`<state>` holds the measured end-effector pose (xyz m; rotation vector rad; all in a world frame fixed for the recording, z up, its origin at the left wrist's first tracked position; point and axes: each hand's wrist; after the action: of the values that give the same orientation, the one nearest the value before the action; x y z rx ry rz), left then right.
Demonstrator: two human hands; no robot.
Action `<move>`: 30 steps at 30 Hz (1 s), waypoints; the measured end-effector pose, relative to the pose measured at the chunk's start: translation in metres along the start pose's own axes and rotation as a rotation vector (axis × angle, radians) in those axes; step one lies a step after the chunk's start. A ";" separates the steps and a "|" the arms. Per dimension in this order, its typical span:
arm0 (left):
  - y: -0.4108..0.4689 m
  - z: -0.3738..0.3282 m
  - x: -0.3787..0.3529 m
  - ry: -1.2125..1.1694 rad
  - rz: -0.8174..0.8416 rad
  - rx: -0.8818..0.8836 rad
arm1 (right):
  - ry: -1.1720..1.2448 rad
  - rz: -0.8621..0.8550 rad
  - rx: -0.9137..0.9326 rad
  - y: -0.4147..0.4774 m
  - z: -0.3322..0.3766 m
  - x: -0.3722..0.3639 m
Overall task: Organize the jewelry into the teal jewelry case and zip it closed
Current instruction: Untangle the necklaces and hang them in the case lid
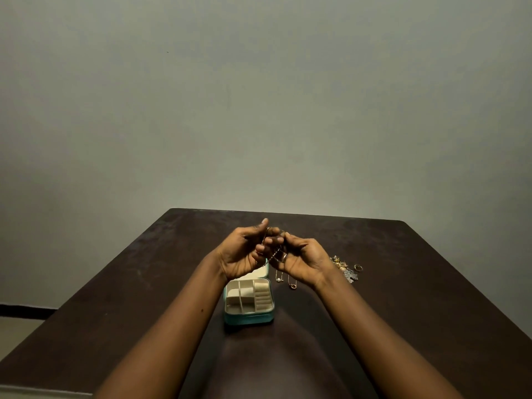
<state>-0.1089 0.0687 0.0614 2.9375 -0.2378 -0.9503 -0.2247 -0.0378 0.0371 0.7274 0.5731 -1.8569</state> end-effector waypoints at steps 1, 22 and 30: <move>-0.001 0.000 0.003 -0.050 0.015 0.007 | -0.032 -0.009 -0.002 0.002 -0.002 0.000; -0.013 -0.009 0.026 0.562 -0.666 -0.004 | -0.473 -0.151 -0.108 0.010 -0.024 0.008; -0.011 -0.009 0.031 0.741 -0.623 -0.096 | -0.608 -0.128 -0.071 0.016 -0.025 0.005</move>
<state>-0.0778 0.0743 0.0497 3.0481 0.7493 0.1766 -0.2062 -0.0299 0.0156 0.0579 0.2888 -2.0337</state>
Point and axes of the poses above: each hand's wrist, its own y-axis towards the middle knuckle, its own x-axis out of the back of the hand, z = x × y, and after that the axes turned 4 degrees about z, right-handed
